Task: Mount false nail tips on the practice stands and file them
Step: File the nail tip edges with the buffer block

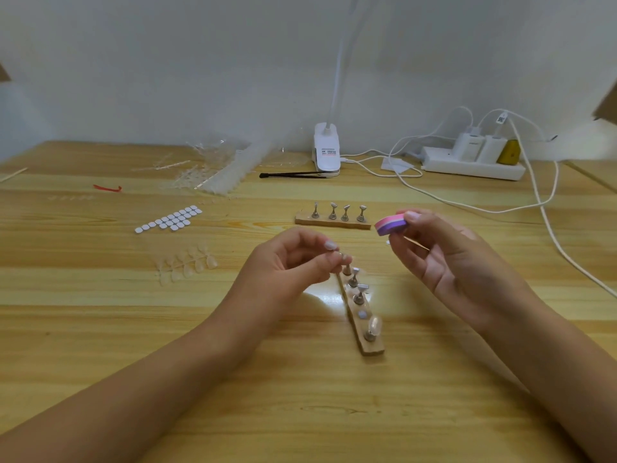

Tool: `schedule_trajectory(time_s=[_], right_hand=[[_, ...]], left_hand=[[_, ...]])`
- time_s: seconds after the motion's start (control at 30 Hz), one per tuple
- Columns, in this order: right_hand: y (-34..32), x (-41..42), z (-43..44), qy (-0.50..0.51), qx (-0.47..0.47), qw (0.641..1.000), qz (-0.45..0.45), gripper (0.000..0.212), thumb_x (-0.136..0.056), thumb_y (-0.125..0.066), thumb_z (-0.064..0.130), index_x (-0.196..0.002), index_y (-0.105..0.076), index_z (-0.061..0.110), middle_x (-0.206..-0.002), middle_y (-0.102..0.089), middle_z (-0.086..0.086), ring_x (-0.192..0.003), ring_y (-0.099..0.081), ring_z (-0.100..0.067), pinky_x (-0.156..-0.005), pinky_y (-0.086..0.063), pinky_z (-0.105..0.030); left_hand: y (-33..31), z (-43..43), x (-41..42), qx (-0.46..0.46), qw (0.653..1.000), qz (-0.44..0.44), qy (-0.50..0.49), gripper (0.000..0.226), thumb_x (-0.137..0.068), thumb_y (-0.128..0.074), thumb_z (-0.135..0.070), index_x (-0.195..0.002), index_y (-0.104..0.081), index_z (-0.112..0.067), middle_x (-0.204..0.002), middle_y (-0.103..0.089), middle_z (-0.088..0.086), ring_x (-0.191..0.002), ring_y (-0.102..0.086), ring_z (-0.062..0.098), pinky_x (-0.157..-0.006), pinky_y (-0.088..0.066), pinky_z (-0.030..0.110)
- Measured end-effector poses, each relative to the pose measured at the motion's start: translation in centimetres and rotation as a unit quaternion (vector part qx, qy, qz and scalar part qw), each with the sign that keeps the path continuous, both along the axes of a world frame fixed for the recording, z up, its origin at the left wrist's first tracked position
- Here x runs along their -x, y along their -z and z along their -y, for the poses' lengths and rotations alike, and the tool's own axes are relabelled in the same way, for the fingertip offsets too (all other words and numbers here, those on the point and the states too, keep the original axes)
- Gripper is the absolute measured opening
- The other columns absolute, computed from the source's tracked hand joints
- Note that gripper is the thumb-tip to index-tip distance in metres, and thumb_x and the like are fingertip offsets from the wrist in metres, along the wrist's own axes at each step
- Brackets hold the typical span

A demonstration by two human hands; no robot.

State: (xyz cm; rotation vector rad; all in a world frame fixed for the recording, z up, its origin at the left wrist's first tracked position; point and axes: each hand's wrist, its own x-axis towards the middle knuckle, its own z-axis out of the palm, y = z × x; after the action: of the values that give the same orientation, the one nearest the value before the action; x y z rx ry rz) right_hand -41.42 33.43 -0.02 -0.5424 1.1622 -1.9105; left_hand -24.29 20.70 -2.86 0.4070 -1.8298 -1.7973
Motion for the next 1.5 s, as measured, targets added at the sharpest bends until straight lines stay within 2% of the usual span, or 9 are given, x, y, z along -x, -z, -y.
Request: schedule_trajectory(time_s=[0.2,0.33,0.53,0.73,0.93,1.03,1.2,1.37,1.5], right_hand=[[0.2,0.3,0.1,-0.006,-0.009,1.0,0.013,0.021,-0.078,-0.066,0.011,-0.098,-0.065,0.005,-0.089,-0.072,-0.007,-0.077,-0.067,-0.009,-0.066,-0.056,-0.017],[0.3,0.1,0.1,-0.019,-0.019,1.0,0.008,0.024,-0.078,-0.066,0.012,-0.101,-0.064,0.005,-0.087,-0.072,-0.006,-0.074,-0.067,-0.009,-0.064,-0.055,-0.016],[0.3,0.3,0.1,-0.019,-0.017,1.0,0.018,0.022,-0.078,-0.067,0.011,-0.099,-0.066,0.004,-0.088,-0.072,-0.007,-0.073,-0.067,-0.009,-0.064,-0.056,-0.016],[0.3,0.5,0.1,-0.008,-0.014,0.998,0.062,0.036,-0.077,-0.068,0.013,-0.11,-0.066,-0.001,-0.094,-0.068,-0.011,-0.073,-0.066,-0.012,-0.066,-0.058,-0.02],[0.3,0.1,0.2,-0.027,-0.006,0.998,0.054,0.032,-0.08,-0.068,0.015,-0.109,-0.069,0.003,-0.104,-0.072,-0.015,-0.088,-0.069,-0.018,-0.069,-0.058,-0.022],[0.3,-0.2,0.2,-0.053,-0.01,0.997,0.05,0.038,-0.079,-0.068,0.015,-0.115,-0.066,0.002,-0.11,-0.071,-0.019,-0.095,-0.071,-0.024,-0.07,-0.058,-0.024],[0.4,-0.5,0.0,-0.085,-0.038,0.995,0.026,0.029,-0.078,-0.07,0.019,-0.105,-0.074,0.009,-0.107,-0.073,-0.015,-0.091,-0.071,-0.022,-0.069,-0.058,-0.023],[0.1,-0.5,0.0,-0.066,-0.03,0.997,0.039,0.017,-0.074,-0.072,0.021,-0.087,-0.079,0.012,-0.098,-0.073,-0.011,-0.078,-0.07,-0.017,-0.065,-0.058,-0.022],[-0.1,-0.7,-0.1,-0.085,-0.04,0.995,-0.018,0.029,-0.073,-0.071,0.026,-0.098,-0.075,0.012,-0.093,-0.071,-0.009,-0.075,-0.068,-0.014,-0.063,-0.057,-0.021]], left_hand=[[0.5,-0.7,-0.2,0.202,0.977,0.064,-0.011,0.01,-0.076,-0.081,-0.035,-0.078,-0.072,-0.034,-0.069,-0.051,-0.02,-0.062,-0.041,0.0,-0.06,-0.037,0.012],[0.6,-0.9,-0.1,0.252,0.965,0.07,0.011,0.009,-0.075,-0.084,-0.026,-0.075,-0.076,-0.03,-0.064,-0.054,-0.016,-0.059,-0.045,-0.002,-0.059,-0.033,0.01],[0.5,-0.7,-0.1,0.254,0.959,0.122,0.035,0.011,-0.079,-0.08,-0.027,-0.078,-0.077,-0.038,-0.068,-0.062,-0.021,-0.071,-0.056,-0.009,-0.064,-0.038,0.006],[0.3,-0.4,0.3,0.315,0.936,0.148,-0.051,0.003,-0.083,-0.073,-0.033,-0.085,-0.075,-0.032,-0.072,-0.056,-0.02,-0.078,-0.051,-0.012,-0.066,-0.033,0.004],[0.8,-0.6,0.9,0.35,0.921,0.167,-0.039,0.01,-0.078,-0.073,-0.046,-0.083,-0.071,-0.037,-0.083,-0.06,-0.018,-0.091,-0.053,-0.002,-0.07,-0.036,0.013],[1.0,-0.9,1.3,0.335,0.925,0.175,-0.045,0.013,-0.081,-0.076,-0.042,-0.073,-0.066,-0.041,-0.077,-0.058,-0.022,-0.086,-0.053,-0.002,-0.067,-0.037,0.011],[0.8,-1.0,1.3,0.191,0.968,0.158,-0.039,0.009,-0.082,-0.077,-0.032,-0.074,-0.075,-0.028,-0.062,-0.062,-0.017,-0.06,-0.053,-0.009,-0.057,-0.035,0.007],[-0.2,-0.8,0.3,0.063,0.996,0.049,-0.038,0.012,-0.078,-0.072,-0.039,-0.087,-0.074,-0.031,-0.078,-0.073,-0.003,-0.074,-0.065,0.001,-0.067,-0.046,0.009],[-0.3,-0.4,0.3,-0.002,0.999,0.023,-0.039,0.008,-0.085,-0.071,-0.021,-0.093,-0.072,-0.019,-0.082,-0.076,-0.004,-0.075,-0.067,0.001,-0.065,-0.045,0.007]])
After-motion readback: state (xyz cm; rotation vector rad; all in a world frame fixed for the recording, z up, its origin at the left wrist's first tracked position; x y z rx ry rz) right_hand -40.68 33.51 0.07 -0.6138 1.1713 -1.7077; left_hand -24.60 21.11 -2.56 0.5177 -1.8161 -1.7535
